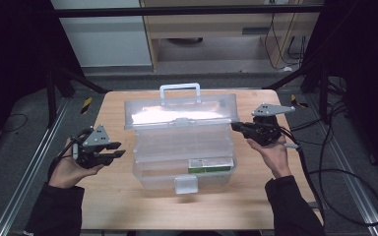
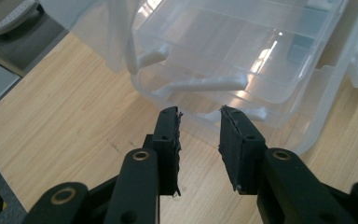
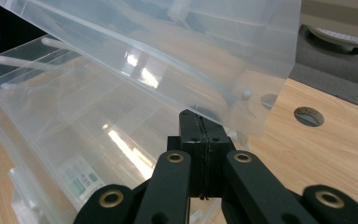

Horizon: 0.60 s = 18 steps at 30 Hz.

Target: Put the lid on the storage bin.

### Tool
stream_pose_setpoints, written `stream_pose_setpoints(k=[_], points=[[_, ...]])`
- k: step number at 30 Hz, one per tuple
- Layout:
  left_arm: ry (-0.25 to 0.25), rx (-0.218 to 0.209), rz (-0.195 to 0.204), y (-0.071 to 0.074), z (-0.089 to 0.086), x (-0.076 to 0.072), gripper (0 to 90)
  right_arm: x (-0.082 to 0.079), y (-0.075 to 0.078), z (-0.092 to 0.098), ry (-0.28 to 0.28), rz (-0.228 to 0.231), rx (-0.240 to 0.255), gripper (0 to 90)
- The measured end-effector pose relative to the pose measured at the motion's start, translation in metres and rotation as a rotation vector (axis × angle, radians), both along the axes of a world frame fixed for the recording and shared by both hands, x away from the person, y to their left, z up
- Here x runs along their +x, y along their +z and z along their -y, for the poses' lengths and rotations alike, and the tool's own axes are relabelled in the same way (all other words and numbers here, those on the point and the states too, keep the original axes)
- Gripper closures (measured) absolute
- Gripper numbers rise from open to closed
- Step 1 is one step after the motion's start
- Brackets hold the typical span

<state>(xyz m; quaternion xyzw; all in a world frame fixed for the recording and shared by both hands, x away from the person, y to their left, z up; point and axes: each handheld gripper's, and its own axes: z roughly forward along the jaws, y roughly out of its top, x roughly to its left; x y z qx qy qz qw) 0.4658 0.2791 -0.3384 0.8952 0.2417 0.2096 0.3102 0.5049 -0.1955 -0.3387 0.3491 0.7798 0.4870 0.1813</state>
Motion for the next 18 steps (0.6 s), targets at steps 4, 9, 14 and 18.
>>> stream_pose_setpoints(k=[4,9,14,18], points=[[0.020,-0.011,-0.012,-0.007,-0.006,0.002,67.5,-0.003,-0.002,0.000,0.001,-0.010,-0.010,90.0],[0.044,-0.024,-0.022,-0.016,-0.012,0.005,66.5,-0.009,-0.005,0.000,0.005,-0.014,-0.032,90.0],[0.066,-0.025,-0.034,-0.025,-0.015,0.007,65.3,-0.015,-0.011,0.000,0.006,-0.019,-0.042,90.0],[0.070,-0.029,-0.044,-0.030,-0.016,0.009,65.2,-0.019,-0.017,0.001,0.007,-0.033,-0.060,90.0]])
